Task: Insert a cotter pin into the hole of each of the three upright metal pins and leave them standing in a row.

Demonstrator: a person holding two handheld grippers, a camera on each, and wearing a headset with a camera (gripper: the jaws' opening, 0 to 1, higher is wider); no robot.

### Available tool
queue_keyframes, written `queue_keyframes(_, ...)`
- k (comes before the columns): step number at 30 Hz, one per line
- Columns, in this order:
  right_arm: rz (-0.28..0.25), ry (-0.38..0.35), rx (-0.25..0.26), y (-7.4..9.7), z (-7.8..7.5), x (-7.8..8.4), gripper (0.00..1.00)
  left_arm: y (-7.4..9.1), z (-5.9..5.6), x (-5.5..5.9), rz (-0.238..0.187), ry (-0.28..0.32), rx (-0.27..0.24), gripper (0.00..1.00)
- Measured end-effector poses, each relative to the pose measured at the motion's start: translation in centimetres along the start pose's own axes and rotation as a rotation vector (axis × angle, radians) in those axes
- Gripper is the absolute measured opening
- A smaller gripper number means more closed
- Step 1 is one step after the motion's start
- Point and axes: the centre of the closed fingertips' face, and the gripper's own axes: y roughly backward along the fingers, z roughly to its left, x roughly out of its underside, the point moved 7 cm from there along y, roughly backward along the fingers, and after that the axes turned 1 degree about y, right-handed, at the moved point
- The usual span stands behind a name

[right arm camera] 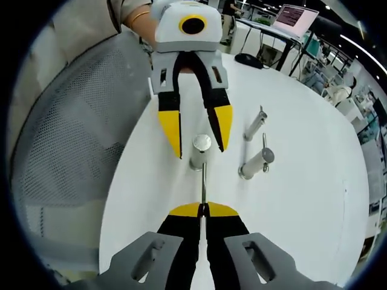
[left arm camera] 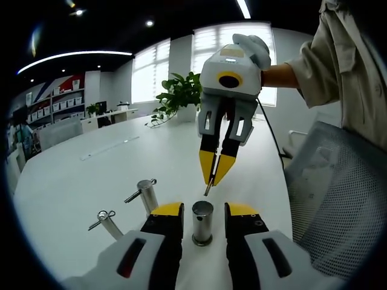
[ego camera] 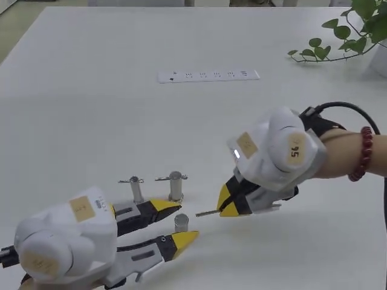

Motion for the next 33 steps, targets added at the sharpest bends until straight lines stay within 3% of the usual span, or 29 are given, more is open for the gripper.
queue_keyframes(22, -0.026, 0.032, -0.028, -1.0, -0.1, -0.9, 0.02, 0.1, 0.1, 0.7, 0.02, 0.017, 0.002, 0.12)
queue_keyframes(33, -0.014, 0.056, -0.04, -1.1, 0.1, -1.0, 0.02, 0.0, 0.0, 0.8, 0.018, 0.009, 0.008, 0.12)
